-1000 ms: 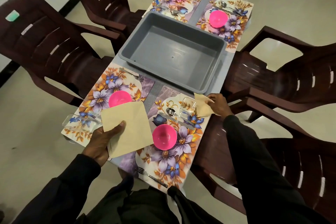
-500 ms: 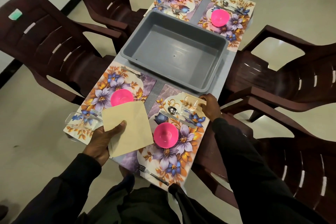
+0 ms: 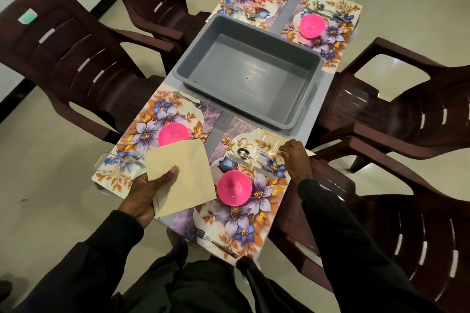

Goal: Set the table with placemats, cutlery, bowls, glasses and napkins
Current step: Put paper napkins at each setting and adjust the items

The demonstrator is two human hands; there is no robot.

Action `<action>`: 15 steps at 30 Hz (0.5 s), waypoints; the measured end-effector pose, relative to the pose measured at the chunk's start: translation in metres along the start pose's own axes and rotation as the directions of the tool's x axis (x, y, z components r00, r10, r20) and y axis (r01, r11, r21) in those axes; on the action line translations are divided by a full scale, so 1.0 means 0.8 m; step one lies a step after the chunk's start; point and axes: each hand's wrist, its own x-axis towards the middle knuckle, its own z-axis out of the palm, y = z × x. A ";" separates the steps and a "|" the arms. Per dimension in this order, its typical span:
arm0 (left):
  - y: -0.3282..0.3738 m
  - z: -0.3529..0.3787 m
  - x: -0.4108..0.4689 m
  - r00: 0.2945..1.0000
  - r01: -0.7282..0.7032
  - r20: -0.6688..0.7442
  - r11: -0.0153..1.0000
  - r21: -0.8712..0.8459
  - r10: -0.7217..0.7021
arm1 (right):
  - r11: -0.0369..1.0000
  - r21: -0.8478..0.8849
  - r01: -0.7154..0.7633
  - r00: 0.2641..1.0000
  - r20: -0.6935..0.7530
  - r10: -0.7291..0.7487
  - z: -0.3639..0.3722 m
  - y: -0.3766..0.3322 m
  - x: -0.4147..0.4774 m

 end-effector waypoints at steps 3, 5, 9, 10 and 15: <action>0.000 0.004 -0.001 1.000 0.011 0.003 1.000 0.010 -0.011 | 0.999 -0.045 0.005 0.999 0.033 -0.004 0.011 0.002 0.005; -0.001 0.006 -0.002 1.000 0.013 0.010 1.000 0.011 -0.013 | 0.997 -0.080 0.008 0.998 0.055 -0.004 0.019 0.009 0.009; 0.001 0.006 -0.003 1.000 0.018 0.021 1.000 -0.005 -0.018 | 0.997 0.003 0.082 0.996 -0.024 -0.082 -0.003 0.003 0.000; 0.001 0.006 -0.003 1.000 0.021 0.017 1.000 -0.012 -0.021 | 0.993 0.108 0.042 0.995 -0.094 -0.032 -0.016 -0.008 -0.007; 0.007 0.001 -0.005 0.998 0.016 0.067 0.998 -0.062 -0.012 | 0.754 0.612 -0.237 0.864 -0.222 0.452 -0.077 -0.064 -0.036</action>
